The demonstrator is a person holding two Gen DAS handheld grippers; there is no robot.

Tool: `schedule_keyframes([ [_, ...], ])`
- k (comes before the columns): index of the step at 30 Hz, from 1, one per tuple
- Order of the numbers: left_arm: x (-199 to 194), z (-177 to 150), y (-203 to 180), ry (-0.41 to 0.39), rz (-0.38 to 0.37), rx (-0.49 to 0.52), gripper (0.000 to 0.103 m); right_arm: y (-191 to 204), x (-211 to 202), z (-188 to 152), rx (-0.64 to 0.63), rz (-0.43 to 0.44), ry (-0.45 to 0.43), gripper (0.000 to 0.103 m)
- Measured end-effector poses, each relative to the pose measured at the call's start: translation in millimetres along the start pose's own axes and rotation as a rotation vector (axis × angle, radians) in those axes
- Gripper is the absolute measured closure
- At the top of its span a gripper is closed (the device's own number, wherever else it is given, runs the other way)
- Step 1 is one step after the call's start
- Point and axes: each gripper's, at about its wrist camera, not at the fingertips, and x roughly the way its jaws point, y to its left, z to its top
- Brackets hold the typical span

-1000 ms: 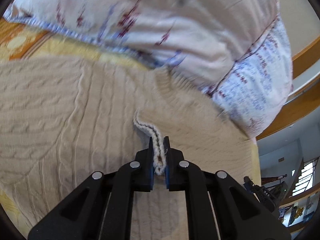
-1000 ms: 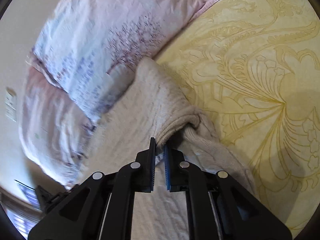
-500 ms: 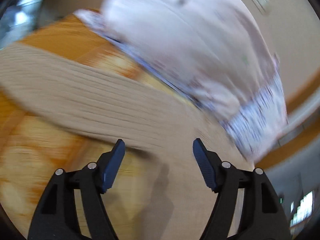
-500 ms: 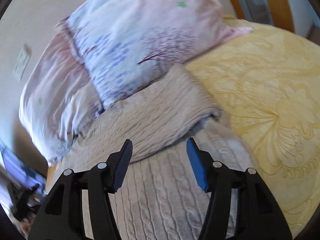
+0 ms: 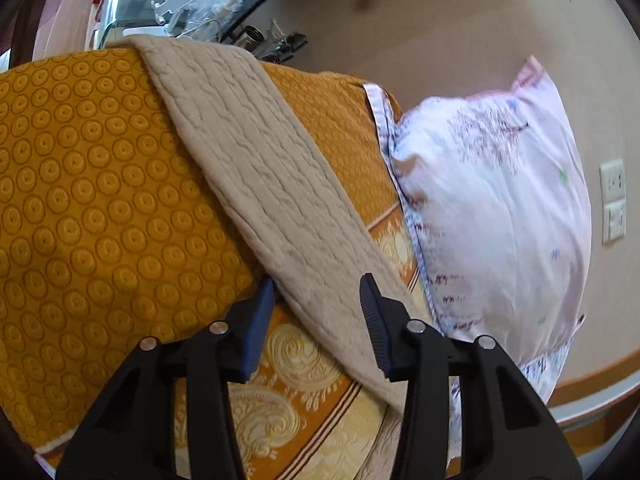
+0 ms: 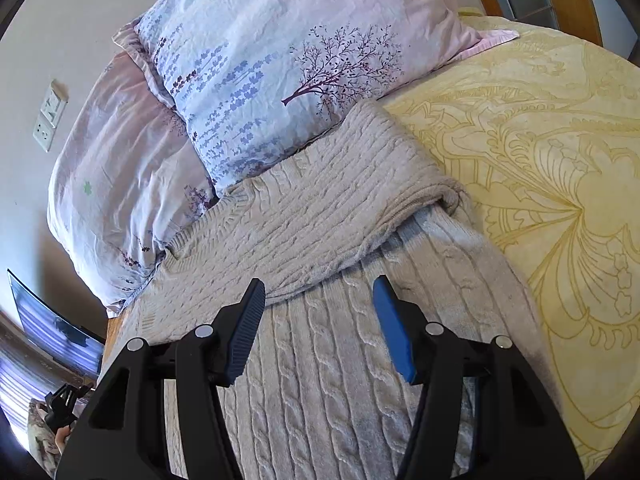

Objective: Fold small clothes

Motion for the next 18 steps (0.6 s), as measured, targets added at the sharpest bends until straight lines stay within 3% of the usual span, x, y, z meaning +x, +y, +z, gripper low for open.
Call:
schedule_keyframes([
  [5,5,11,8,-0.021,-0.007,-0.051,0.067,0,0,-1,0.005,0.006,-0.002,0.045],
  [9,11,17,11,-0.022,0.037,-0.042,0.095,0,0,-1,0.007,0.014,-0.001,0.044],
  [14,1,11,-14,-0.064,-0.006,0.010,0.097,-1,1,-2,0.007,0.032,0.001,0.044],
  [18,-2,3,-61,-0.051,-0.116,0.086,0.098,-1,1,-2,0.009,0.041,0.000,0.044],
])
